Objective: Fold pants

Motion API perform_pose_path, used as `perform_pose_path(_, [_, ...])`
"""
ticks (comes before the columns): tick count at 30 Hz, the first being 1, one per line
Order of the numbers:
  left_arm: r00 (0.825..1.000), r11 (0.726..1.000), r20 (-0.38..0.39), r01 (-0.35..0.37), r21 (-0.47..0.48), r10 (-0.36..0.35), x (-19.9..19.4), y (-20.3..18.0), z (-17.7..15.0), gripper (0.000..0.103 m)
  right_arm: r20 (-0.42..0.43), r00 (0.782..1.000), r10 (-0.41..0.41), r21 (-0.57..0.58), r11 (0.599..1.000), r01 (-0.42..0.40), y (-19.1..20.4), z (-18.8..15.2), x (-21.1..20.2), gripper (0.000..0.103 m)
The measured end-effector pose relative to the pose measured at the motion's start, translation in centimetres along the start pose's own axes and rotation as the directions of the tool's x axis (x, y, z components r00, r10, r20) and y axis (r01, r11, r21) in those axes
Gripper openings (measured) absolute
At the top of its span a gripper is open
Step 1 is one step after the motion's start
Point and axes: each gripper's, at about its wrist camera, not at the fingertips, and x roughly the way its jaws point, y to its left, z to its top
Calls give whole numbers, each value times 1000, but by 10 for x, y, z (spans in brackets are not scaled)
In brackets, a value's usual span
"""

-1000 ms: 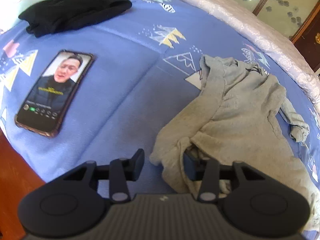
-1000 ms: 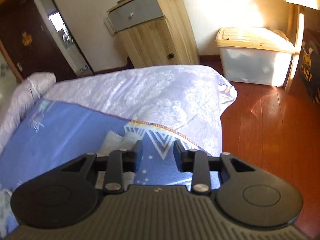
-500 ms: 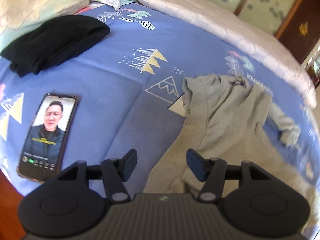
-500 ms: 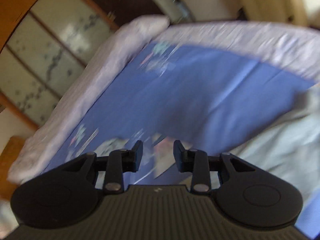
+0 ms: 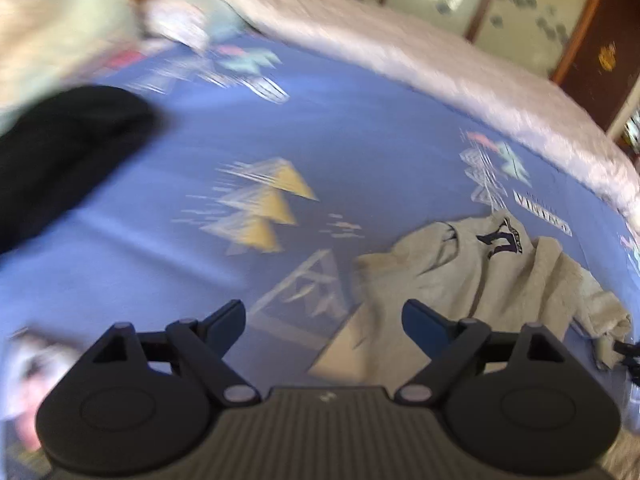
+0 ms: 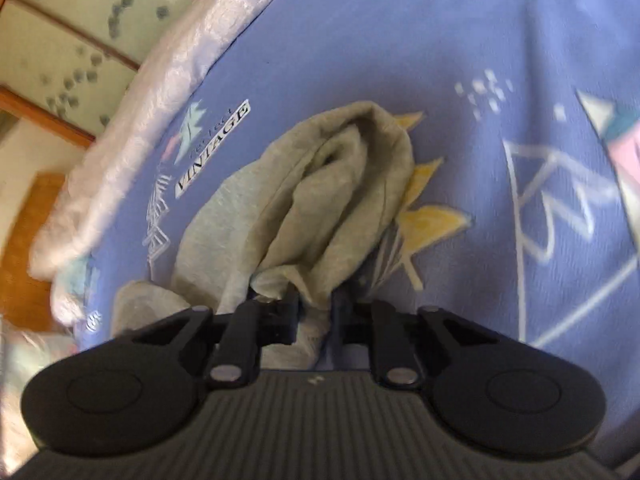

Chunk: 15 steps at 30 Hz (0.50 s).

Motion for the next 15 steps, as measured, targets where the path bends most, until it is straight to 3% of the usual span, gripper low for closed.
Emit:
perform_pose_path(2, [999,1000,-52,7,2,-7,40,-17,11,87,91,994,-54,-149,987,67,12,15,-24,16])
perform_pose_path(3, [997,1000,-71,4,-1,-4,56,-24,14,85,166,982,-90,-248,960,130,19,21,-39,16])
perform_pose_path(5, [995,1000,-92,27,-10,-28,75,-36,15,85,353,924,-146,-426,854,297,27,33,-78,16])
perform_pose_path(6, [994,999,-95,44,-9,-45,79,-38,16,83,452,878,-159,-497,772,396,27,35,-96,16])
perform_pose_path(8, [993,998,-99,61,7,-60,87,-46,15,76,676,719,-161,-575,495,652,25,26,-120,16])
perform_pose_path(10, [995,999,-93,34,29,-31,92,-53,14,65,811,561,-167,-540,160,827,1,13,-124,20])
perform_pose_path(11, [997,999,-78,13,47,-9,94,-56,12,54,841,510,-182,-511,48,858,-15,9,-123,23])
perform_pose_path(12, [998,998,-66,-7,68,12,93,-57,11,40,848,485,-212,-500,-19,866,-33,6,-122,34])
perform_pose_path(13, [998,997,-64,-10,79,15,91,-58,11,35,831,486,-272,-513,-34,858,-51,6,-124,38])
perform_pose_path(14, [997,997,-73,20,69,-15,88,-57,10,24,794,500,-346,-533,1,846,-67,7,-128,38])
perform_pose_path(15, [996,998,-78,40,57,-35,83,-55,12,19,753,515,-409,-539,65,840,-77,7,-133,38])
